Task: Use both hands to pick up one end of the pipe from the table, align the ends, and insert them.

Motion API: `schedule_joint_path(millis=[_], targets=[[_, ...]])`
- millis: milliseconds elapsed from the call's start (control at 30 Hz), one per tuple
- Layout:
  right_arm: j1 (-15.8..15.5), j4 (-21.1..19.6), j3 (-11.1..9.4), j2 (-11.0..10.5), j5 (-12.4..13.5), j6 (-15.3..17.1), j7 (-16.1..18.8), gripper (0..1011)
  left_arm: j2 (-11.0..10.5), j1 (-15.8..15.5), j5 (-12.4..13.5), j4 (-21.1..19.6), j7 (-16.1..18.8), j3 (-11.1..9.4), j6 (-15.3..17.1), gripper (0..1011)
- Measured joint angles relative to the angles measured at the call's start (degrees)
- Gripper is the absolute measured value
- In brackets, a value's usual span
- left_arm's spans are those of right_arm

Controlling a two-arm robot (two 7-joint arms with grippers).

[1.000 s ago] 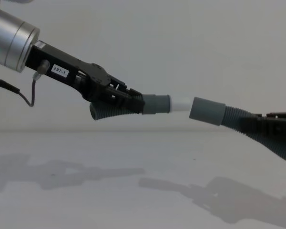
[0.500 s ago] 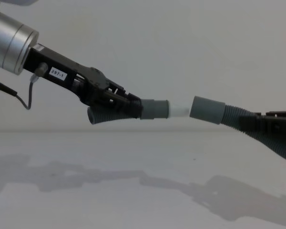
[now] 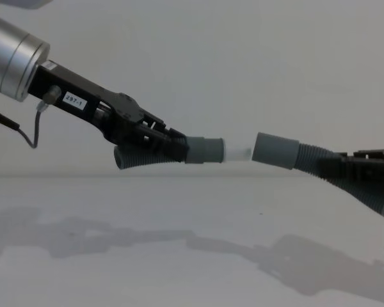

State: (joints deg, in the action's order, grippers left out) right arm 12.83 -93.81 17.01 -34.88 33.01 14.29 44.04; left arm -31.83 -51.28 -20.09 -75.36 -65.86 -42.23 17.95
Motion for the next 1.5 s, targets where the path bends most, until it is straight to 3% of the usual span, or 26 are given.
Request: schedule_joint_path(millis=[800, 1500], targets=[[0.9, 0.3, 1.5, -1.1, -0.3, -0.3, -0.9, 256, -1.4, 0.0, -1.5, -0.5, -0.1, -0.8, 0.9, 313], [1.7, 0.9, 2.8, -1.3, 0.1, -0.7, -1.7, 256, -1.4, 0.4, -3.0, -1.0, 1.3, -1.1, 1.3, 313]])
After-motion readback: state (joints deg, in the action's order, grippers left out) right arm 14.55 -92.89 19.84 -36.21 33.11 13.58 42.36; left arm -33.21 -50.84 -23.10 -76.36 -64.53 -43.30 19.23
